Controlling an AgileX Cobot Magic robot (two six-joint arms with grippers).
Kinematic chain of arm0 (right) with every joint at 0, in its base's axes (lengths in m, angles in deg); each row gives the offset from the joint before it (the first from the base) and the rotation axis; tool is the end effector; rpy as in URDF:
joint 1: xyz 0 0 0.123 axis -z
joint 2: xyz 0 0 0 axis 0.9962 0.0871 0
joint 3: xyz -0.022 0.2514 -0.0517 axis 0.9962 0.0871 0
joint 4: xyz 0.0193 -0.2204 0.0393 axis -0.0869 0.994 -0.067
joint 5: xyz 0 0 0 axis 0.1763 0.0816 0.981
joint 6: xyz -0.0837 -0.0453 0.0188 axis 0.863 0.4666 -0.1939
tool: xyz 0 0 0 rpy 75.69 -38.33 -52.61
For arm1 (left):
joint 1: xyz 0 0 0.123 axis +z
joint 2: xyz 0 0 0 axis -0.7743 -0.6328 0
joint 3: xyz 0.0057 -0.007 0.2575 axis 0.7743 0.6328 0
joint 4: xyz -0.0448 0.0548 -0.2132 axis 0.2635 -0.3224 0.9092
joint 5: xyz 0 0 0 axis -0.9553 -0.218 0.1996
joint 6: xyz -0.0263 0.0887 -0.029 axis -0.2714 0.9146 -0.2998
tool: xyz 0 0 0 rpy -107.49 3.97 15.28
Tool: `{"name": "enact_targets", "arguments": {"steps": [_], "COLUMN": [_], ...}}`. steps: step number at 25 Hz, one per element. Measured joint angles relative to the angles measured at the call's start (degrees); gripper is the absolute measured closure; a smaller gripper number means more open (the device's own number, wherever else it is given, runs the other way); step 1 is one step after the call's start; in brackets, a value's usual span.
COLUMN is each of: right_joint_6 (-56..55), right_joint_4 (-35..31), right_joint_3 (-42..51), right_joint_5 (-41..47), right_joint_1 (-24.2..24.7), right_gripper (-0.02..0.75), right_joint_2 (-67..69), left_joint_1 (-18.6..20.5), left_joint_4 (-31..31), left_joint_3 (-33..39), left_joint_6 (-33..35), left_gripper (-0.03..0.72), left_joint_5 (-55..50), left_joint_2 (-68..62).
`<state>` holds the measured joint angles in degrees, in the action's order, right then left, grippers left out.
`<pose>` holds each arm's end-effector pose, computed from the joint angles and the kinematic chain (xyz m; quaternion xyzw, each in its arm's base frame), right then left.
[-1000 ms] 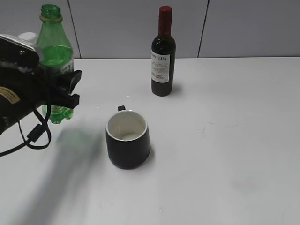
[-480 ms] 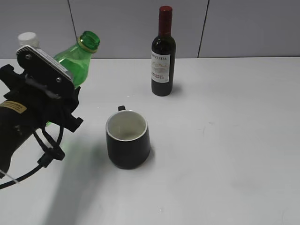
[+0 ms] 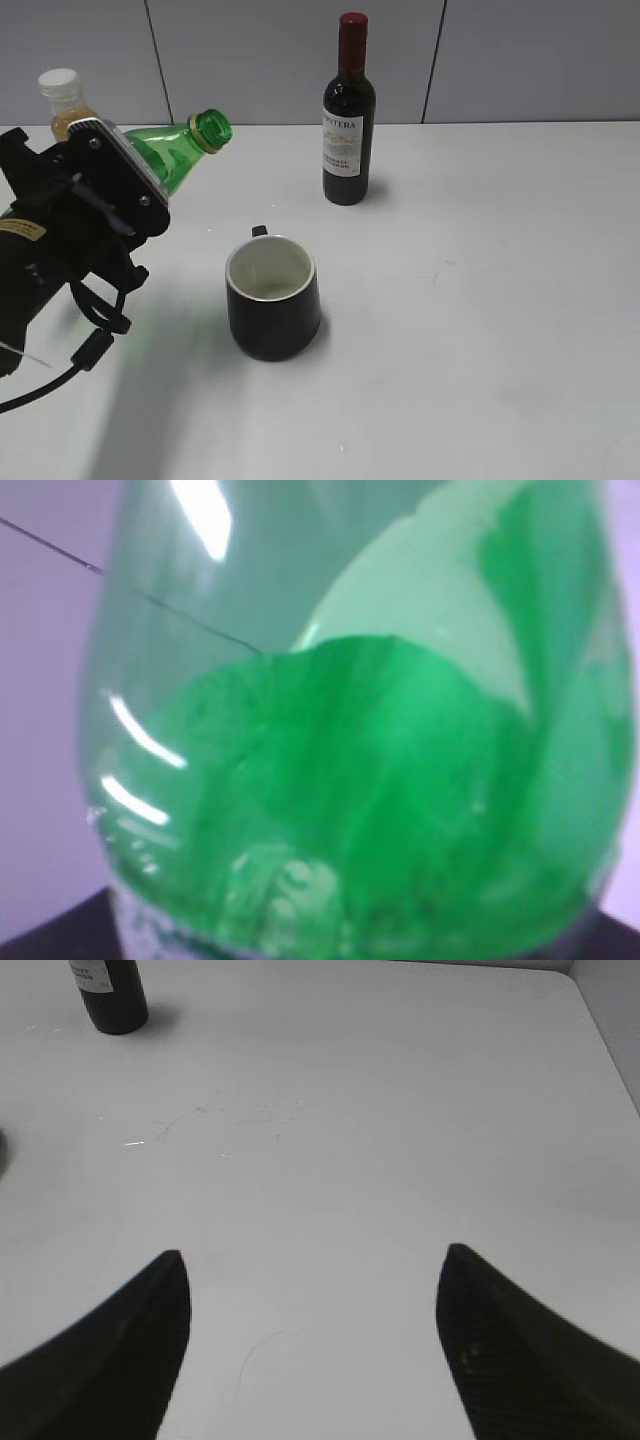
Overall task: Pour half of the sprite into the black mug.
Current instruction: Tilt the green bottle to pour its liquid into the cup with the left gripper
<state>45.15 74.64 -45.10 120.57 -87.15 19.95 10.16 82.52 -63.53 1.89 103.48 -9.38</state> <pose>0.0160 0.0072 0.2489 -0.0520 0.8423 0.0276 0.5358 0.2311 -0.1155 0.1653 0.3859 0.7038 0.3040 0.5132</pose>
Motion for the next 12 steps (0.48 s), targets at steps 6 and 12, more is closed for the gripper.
{"name": "enact_targets", "arguments": {"steps": [6,12], "right_joint_6": [0.00,0.00], "right_joint_4": [0.00,0.00], "right_joint_3": [0.00,0.00], "right_joint_5": [0.00,0.00], "right_joint_1": [0.00,0.00], "right_gripper": [0.158,0.158], "right_joint_2": [0.00,0.00], "left_joint_1": [-0.07,-0.07], "left_joint_4": [2.05,3.88], "left_joint_3": [0.00,-2.67], "left_joint_6": [8.84,15.14], "left_gripper": [0.225,0.225], "left_joint_5": [0.01,0.01], "left_joint_2": [0.00,0.00]}}
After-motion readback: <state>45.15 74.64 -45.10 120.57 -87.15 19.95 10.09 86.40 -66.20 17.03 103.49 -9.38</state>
